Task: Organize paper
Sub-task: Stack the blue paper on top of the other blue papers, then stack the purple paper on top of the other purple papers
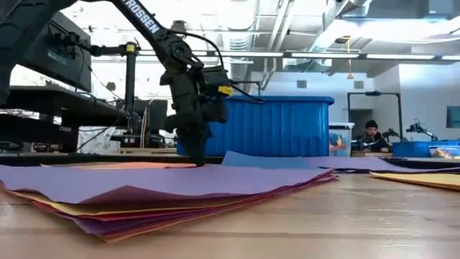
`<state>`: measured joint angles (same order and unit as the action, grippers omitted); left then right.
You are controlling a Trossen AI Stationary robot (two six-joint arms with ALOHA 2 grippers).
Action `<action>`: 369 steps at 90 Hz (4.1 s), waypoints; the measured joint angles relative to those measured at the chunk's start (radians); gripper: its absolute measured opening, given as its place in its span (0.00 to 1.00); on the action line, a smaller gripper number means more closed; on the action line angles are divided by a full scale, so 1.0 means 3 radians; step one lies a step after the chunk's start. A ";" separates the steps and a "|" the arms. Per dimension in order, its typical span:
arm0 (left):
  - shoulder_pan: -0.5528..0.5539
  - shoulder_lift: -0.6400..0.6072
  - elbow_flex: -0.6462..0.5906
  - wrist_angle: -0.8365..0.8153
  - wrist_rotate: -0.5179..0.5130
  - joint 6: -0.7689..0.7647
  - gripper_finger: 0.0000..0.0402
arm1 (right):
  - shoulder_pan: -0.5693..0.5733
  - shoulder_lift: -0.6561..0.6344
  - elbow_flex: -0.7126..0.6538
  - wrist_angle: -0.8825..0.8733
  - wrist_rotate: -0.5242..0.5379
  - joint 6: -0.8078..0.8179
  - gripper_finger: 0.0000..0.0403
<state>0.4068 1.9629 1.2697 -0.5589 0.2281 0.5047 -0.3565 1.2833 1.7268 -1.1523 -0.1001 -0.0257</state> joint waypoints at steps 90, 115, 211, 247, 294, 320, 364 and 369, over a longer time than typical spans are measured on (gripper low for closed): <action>-0.0185 -0.0566 0.0484 -0.0915 -0.0252 -0.0390 0.01 | 0.0000 0.0041 -0.0059 0.0032 0.0000 -0.0002 0.00; -0.0652 -0.1177 0.0259 -0.0943 -0.0040 -0.1705 0.01 | 0.0000 0.0430 -0.0386 0.0201 -0.0030 0.0001 0.00; -0.2387 -0.0410 -0.0970 0.1225 -0.0390 -0.2483 0.01 | 0.2628 0.0382 -0.0697 0.0709 0.1428 0.3406 0.00; -0.2600 -0.0409 -0.0986 0.1471 -0.1067 -0.5307 0.01 | 0.2943 0.0432 -0.0698 0.0305 0.2020 0.3877 0.00; -0.2627 -0.1120 -0.0638 0.1329 -0.1212 -0.4232 0.01 | 0.2187 0.0435 -0.1184 0.0214 0.1461 0.3495 0.11; -0.2639 -0.0626 -0.0720 0.1393 -0.1220 -0.4331 0.01 | 0.1366 0.0438 -0.2692 0.2245 0.0430 0.3165 0.36; -0.2571 0.0160 -0.0699 0.2453 -0.1232 -0.4611 0.01 | 0.1352 0.0495 -0.3466 0.2995 0.0235 0.3347 0.38; -0.2564 0.0164 -0.0699 0.2466 -0.1226 -0.4614 0.01 | 0.1396 0.0570 -0.3466 0.2993 0.0235 0.3341 0.37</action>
<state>-0.3623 2.0121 1.0599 0.1809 -0.1398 -0.8795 0.0624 1.4543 0.6868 -0.2543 -0.0296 0.9768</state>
